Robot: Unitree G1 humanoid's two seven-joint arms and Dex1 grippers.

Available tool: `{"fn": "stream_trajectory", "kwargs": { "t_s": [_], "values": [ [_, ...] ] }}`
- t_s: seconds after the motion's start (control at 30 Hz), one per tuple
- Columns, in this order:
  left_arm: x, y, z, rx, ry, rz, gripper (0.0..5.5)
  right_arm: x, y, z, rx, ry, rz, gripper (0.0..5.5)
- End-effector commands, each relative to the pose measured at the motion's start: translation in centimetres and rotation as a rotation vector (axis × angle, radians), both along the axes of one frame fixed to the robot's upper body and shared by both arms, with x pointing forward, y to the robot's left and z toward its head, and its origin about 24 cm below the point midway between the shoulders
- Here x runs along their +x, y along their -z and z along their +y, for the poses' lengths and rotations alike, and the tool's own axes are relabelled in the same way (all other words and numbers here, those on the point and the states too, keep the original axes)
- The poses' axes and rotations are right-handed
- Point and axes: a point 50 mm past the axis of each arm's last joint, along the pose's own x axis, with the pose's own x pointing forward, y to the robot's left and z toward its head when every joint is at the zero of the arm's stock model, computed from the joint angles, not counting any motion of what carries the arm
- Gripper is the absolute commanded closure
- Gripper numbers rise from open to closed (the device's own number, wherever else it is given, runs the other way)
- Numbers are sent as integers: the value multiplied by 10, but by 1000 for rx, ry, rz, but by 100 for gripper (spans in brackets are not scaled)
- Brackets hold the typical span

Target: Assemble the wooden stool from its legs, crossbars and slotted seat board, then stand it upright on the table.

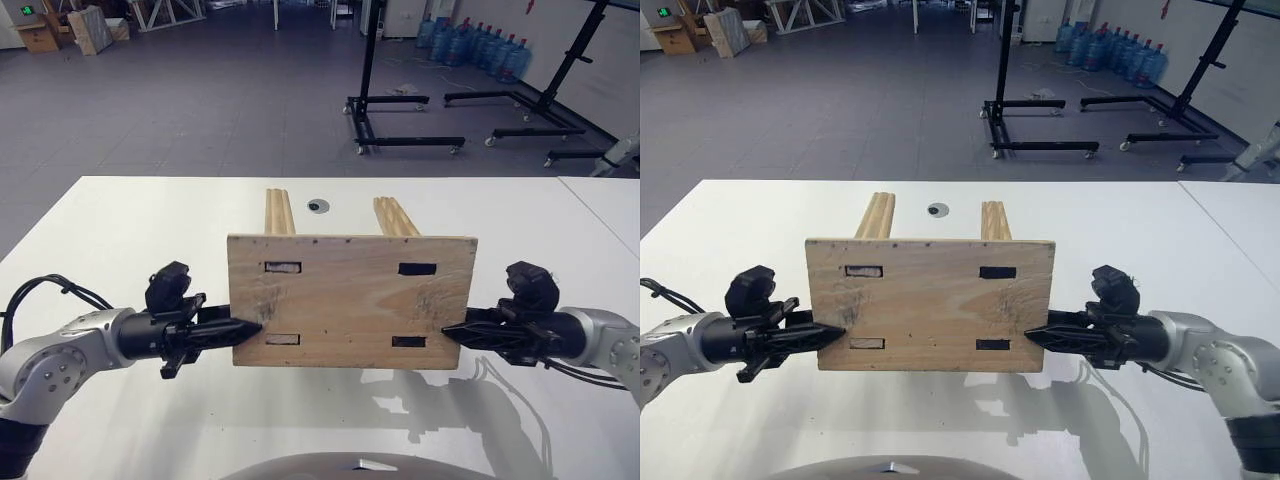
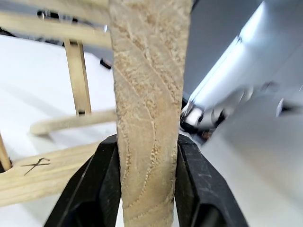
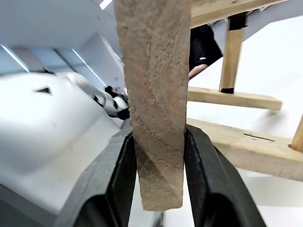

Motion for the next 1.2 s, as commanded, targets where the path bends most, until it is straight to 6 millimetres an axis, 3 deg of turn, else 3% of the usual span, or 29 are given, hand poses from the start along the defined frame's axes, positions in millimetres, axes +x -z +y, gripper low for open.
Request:
{"fn": "stream_trajectory", "kwargs": {
  "t_s": [0.03, 0.27, 0.43, 0.57, 0.7, 0.83, 1.0, 1.2],
  "values": [
    [-25, -55, -39, -200, 116, 91, 421, -27, -63, 15, 173, -355, 438, 419],
    [-57, -34, -44, -179, 60, 252, 421, -28, -67, -9, 223, -341, 714, 417],
    [-26, -17, -26, -89, -75, 339, 421, -28, -30, -16, 292, -216, 787, 409],
    [-9, -7, -23, -53, -128, 404, 421, -22, -13, -16, 332, -166, 780, 395],
    [-7, -2, -21, -29, -127, 437, 344, -12, -7, -14, 351, -127, 737, 391],
    [-11, -13, -13, -42, -40, 400, 282, -4, -6, -14, 356, -94, 702, 389],
    [-3, -20, -10, -79, -75, 351, 278, 4, -7, -19, 376, -65, 696, 389],
    [-1, -22, -16, -92, -71, 335, 193, 9, -7, -18, 341, -61, 712, 389]
  ]
}}
